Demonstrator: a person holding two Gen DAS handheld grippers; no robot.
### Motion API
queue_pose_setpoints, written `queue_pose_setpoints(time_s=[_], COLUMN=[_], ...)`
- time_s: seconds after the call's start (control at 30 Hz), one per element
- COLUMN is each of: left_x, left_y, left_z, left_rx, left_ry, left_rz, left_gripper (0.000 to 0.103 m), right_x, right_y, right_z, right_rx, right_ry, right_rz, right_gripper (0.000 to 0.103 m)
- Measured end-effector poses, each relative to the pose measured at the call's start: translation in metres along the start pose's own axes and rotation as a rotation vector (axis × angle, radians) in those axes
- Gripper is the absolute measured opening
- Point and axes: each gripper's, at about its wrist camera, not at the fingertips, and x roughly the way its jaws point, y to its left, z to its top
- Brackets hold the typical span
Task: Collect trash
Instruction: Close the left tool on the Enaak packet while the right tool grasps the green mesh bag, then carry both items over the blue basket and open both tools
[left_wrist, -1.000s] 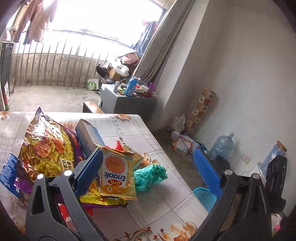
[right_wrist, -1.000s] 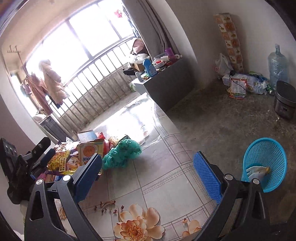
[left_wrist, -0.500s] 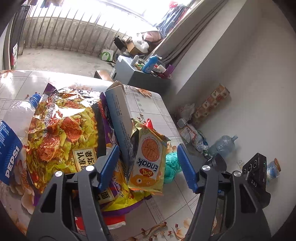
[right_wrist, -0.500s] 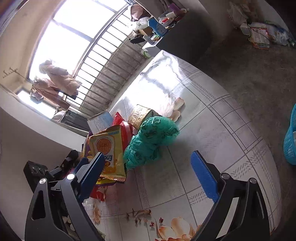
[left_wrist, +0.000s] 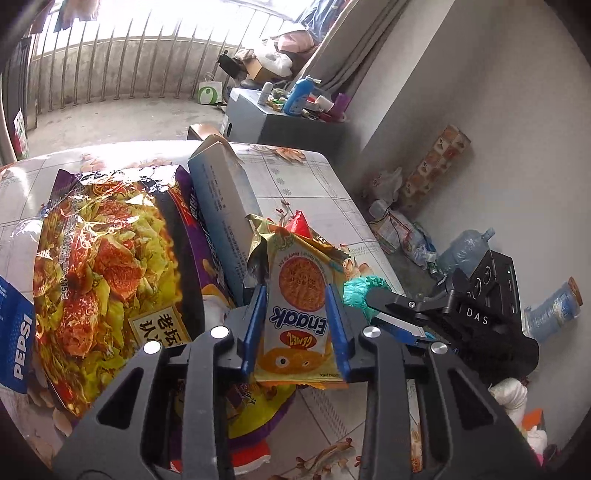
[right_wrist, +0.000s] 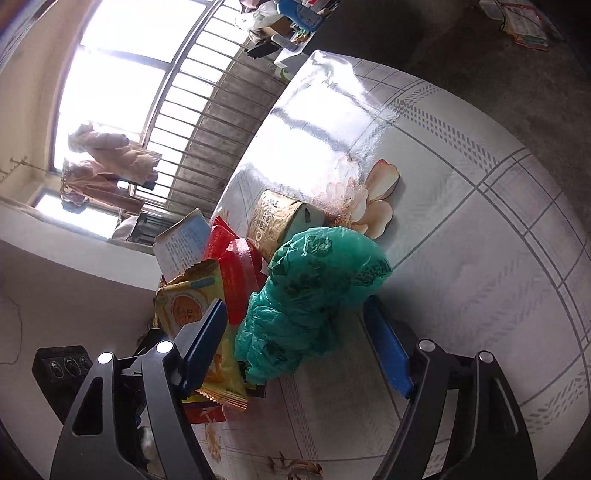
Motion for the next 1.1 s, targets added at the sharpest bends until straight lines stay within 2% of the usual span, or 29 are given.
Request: queue_pose_setpoints(time_s=[0.07, 0.17, 0.23, 0.4, 0.77, 1.1], left_x=[0.001, 0.001, 0.001, -0.009, -0.041, -0.072], left_y=[0.0, -0.001, -0.001, -0.003, -0.012, -0.046], left_z=[-0.002, -0.005, -0.007, -0.013, -0.023, -0.021], left_rx=[0.002, 0.019, 0.019, 0.028, 0.034, 0.103], left_ry=[-0.001, 0.003, 0.004, 0.0, -0.051, -0.108], left_rz=[-0.002, -0.006, -0.011, -0.057, -0.167, -0.231], left_gripper=[0.017, 0.005, 0.002, 0.0, 0.0, 0.0], right_x=[0.003, 0.006, 0.003, -0.009, -0.068, -0.152], right_y=[0.001, 0.004, 0.007, 0.011, 0.002, -0.019], right_z=[0.002, -0.001, -0.003, -0.008, -0.016, -0.042], right_rx=[-0.005, -0.019, -0.033, -0.048, -0.054, -0.009], right_ry=[0.019, 0.042, 0.041, 0.013, -0.099, -0.253], right_rz=[0.003, 0.037, 0.041, 0.021, 0.001, 0.017], right_gripper=[0.056, 0.042, 0.038, 0.037, 0.036, 0.036])
